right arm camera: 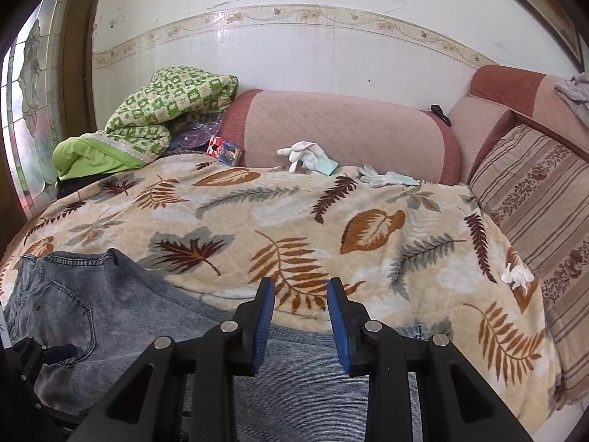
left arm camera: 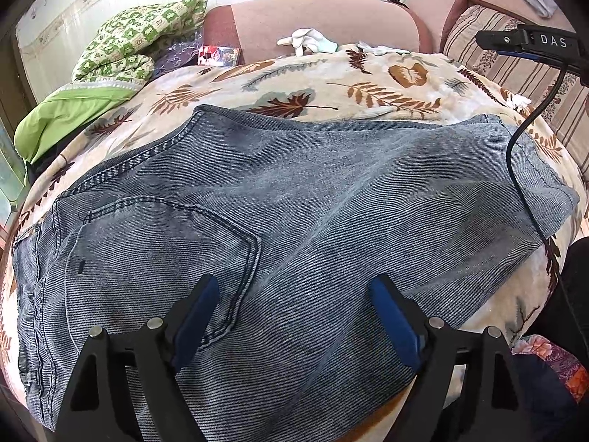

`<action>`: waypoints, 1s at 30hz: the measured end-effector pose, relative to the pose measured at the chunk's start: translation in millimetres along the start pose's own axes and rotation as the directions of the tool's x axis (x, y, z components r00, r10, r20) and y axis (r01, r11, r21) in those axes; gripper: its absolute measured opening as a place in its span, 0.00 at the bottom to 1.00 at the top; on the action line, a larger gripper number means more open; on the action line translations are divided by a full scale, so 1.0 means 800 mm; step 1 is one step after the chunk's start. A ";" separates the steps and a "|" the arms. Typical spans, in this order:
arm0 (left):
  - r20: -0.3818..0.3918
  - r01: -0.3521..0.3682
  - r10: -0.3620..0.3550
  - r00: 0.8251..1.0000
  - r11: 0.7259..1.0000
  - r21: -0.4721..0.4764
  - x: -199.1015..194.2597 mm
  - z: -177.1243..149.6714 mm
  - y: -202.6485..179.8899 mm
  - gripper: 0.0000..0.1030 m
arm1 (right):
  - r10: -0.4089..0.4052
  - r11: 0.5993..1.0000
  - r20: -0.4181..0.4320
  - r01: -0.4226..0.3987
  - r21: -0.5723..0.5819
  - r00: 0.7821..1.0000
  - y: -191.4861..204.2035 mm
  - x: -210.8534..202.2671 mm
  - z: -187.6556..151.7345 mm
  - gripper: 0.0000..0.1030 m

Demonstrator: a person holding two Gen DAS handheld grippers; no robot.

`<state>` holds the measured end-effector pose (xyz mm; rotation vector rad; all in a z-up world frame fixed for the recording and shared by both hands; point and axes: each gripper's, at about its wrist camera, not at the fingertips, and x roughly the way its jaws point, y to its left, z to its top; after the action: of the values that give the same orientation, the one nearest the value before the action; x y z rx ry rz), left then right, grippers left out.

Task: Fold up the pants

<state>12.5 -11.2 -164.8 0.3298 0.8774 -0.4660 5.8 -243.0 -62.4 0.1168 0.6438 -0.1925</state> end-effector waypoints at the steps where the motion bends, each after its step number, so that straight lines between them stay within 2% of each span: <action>1: 0.001 -0.001 0.001 1.000 1.000 0.001 0.000 0.000 0.000 0.83 | -0.004 1.000 0.000 0.004 -0.002 1.000 0.000 0.000 0.000 0.32; 30: 0.000 -0.022 0.022 1.000 1.000 -0.018 -0.002 -0.003 -0.004 0.84 | -0.030 0.999 0.058 0.032 -0.027 0.998 0.001 -0.033 -0.002 0.31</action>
<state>8.6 -12.1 -165.3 0.3231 0.8765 -0.4372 -15.4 -238.1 -47.8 0.0743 0.5907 -0.2161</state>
